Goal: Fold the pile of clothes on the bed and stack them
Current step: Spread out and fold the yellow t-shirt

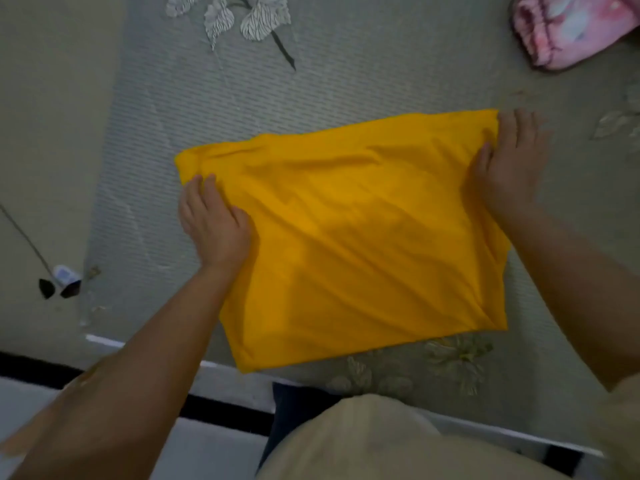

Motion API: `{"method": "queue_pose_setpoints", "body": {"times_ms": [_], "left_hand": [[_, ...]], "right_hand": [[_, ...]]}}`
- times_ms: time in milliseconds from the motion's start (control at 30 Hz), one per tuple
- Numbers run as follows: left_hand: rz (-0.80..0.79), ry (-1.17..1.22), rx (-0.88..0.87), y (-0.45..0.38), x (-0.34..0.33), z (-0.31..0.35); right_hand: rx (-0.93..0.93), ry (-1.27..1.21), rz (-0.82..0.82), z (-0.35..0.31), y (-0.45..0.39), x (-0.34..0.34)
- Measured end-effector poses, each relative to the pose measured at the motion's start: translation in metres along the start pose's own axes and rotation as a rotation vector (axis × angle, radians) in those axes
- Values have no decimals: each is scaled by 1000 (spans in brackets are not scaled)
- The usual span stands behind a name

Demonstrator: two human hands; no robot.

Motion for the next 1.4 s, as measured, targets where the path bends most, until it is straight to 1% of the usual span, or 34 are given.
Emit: {"method": "queue_pose_setpoints", "body": {"times_ms": [67, 133, 200, 267, 300, 367, 433, 467, 567, 667, 733, 800, 833, 933, 967, 1033, 1133, 1200, 1267, 1400], "left_hand": [[-52, 34, 116, 51, -2, -14], [-90, 65, 248, 107, -1, -30], [-100, 73, 338, 156, 2, -44], [-76, 88, 470, 194, 5, -62], [-45, 126, 555, 209, 7, -72], [15, 275, 722, 230, 8, -88], [0, 385, 841, 239, 7, -95], [-9, 383, 861, 240, 7, -99], [-54, 277, 814, 234, 7, -110], [-71, 275, 804, 230, 8, -119], [-111, 321, 810, 230, 7, -121], [-210, 320, 777, 233, 2, -119], [-250, 297, 754, 235, 0, -117], [-246, 231, 721, 234, -4, -114], [-246, 253, 720, 233, -6, -112], [-285, 394, 745, 229, -14, -107], [-480, 627, 784, 233, -26, -105], [-591, 679, 767, 238, -25, -105], [-594, 612, 719, 234, -17, -116], [-466, 374, 641, 219, 4, -153]], "right_hand": [[-46, -68, -5, 16, 38, 9], [-137, -137, -43, 38, 84, 15], [-274, -181, -93, 65, 130, 16], [-381, -192, -138, 87, 168, 15], [-411, -199, -168, 94, 183, 13], [-427, -241, -247, 102, 207, 9], [-421, -318, -313, 102, 219, 4], [-433, -356, -318, 103, 221, 3], [-513, -419, -256, 109, 217, 7], [-747, -623, -211, 126, 215, 8], [-873, -821, -252, 129, 215, 4], [-891, -920, -326, 125, 214, 2], [-889, -930, -355, 124, 214, 2], [-873, -904, -424, 127, 213, -4], [-864, -884, -444, 128, 213, -5], [-842, -838, -473, 131, 210, -7], [-809, -734, -483, 135, 206, -7], [-789, -674, -466, 138, 201, -5], [-757, -613, -441, 140, 195, -4], [-626, -426, -344, 141, 184, 6]]}}
Point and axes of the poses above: each hand's wrist, its own y-axis away from the middle knuckle, its own x-axis out of the back of the hand, z = x × y, the point moved 9 cm from there along -y, towards the middle knuckle, and after that the axes turned 10 degrees about z, right-handed, at the moved point
